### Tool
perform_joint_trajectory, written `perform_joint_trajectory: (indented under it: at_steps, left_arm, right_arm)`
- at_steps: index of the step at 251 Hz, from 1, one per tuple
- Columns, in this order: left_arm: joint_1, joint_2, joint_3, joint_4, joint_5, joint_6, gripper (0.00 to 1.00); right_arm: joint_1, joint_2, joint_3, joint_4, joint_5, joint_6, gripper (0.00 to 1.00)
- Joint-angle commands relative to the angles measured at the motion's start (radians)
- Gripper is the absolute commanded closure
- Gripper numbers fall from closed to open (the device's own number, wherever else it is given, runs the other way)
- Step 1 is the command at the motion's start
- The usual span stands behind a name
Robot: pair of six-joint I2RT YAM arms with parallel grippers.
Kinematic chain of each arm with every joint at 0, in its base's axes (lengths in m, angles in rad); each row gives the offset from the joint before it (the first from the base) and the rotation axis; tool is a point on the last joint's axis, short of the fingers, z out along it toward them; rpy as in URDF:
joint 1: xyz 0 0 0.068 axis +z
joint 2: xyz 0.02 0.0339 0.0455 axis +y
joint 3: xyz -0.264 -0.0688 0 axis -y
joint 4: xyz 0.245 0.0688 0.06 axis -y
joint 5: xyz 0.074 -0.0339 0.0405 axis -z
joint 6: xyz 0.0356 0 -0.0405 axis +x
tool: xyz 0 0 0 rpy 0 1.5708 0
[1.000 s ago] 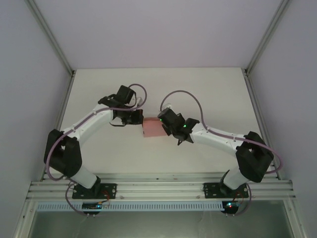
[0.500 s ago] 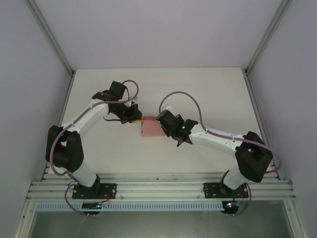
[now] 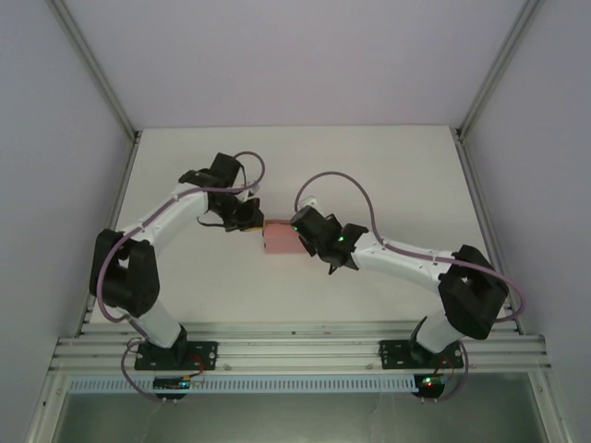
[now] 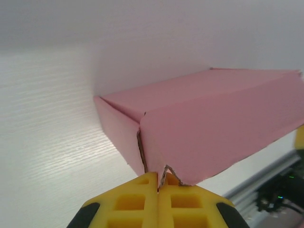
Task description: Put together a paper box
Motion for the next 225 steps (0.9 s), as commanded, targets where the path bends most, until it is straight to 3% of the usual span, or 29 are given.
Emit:
perform_joint_trajectory:
  at_steps: [1, 63, 88, 99, 113, 132, 166, 192, 225]
  left_arm:
    - [-0.062, 0.054, -0.022, -0.063, -0.142, 0.04, 1.0]
    - [-0.103, 0.039, -0.033, -0.052, -0.198, 0.048, 1.0]
    - [-0.109, 0.032, -0.039, -0.047, -0.208, 0.043, 1.0]
    - [-0.111, 0.029, -0.043, -0.043, -0.215, 0.037, 1.0]
    - [-0.113, 0.025, -0.049, -0.036, -0.214, 0.036, 1.0]
    - [-0.118, 0.022, -0.053, -0.027, -0.217, 0.037, 1.0]
    - [-0.124, 0.02, -0.054, -0.015, -0.221, 0.039, 1.0]
    - [-0.128, 0.02, -0.056, -0.006, -0.22, 0.046, 1.0]
    - [-0.134, 0.015, -0.057, -0.006, -0.221, 0.055, 1.0]
  right_arm:
    - [0.011, 0.026, -0.045, -0.07, -0.046, -0.006, 1.0]
    - [0.014, -0.011, -0.079, -0.024, -0.074, 0.005, 1.0]
    - [0.013, -0.06, -0.077, -0.004, -0.101, 0.001, 0.79]
    - [0.009, -0.09, -0.08, 0.006, -0.109, 0.009, 0.65]
    - [-0.003, -0.137, -0.089, 0.024, -0.15, 0.013, 0.55]
    - [-0.035, -0.203, -0.111, 0.059, -0.223, 0.029, 0.29]
    - [-0.111, -0.313, -0.164, 0.163, -0.335, 0.097, 0.02]
    - [-0.177, -0.334, -0.191, 0.245, -0.395, 0.132, 0.01]
    - [-0.244, -0.25, -0.145, 0.219, -0.439, 0.172, 0.06]
